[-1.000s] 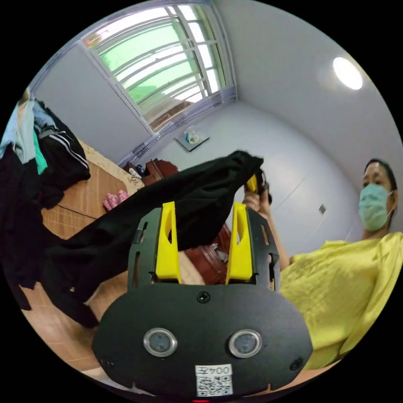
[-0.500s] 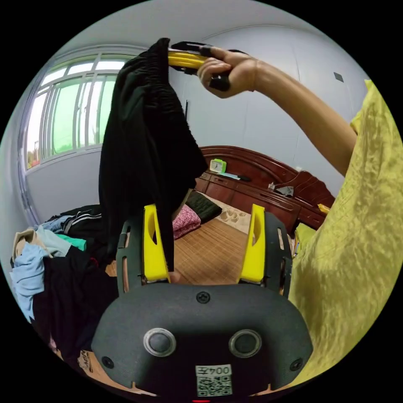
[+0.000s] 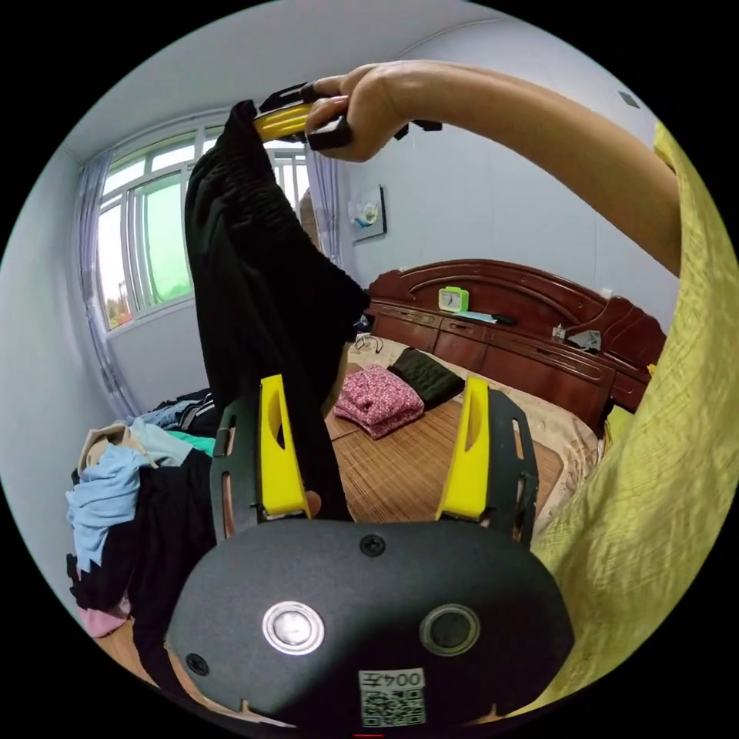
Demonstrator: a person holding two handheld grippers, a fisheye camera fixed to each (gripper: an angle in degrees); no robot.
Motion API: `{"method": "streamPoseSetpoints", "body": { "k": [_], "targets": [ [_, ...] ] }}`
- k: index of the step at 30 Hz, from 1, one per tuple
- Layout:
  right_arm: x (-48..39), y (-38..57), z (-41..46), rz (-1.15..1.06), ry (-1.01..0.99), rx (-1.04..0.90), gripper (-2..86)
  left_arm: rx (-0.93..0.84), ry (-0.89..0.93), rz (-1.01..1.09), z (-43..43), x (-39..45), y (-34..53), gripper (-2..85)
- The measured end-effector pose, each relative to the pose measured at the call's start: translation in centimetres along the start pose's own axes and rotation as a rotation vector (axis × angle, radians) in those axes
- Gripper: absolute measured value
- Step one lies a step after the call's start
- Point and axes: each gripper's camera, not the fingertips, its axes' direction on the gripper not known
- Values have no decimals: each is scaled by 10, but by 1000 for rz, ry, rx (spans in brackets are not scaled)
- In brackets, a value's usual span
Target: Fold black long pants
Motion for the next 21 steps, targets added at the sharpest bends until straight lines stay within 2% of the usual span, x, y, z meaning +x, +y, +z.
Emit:
{"method": "streamPoseSetpoints", "body": {
  "k": [5,21],
  "targets": [
    [20,-9,2,42,-25,0,9,-7,-14,-7,21,5,-7,255],
    [71,-31,-37,45,-110,-131,13,-149,-320,-273,142,-37,-43,281]
  ]
}}
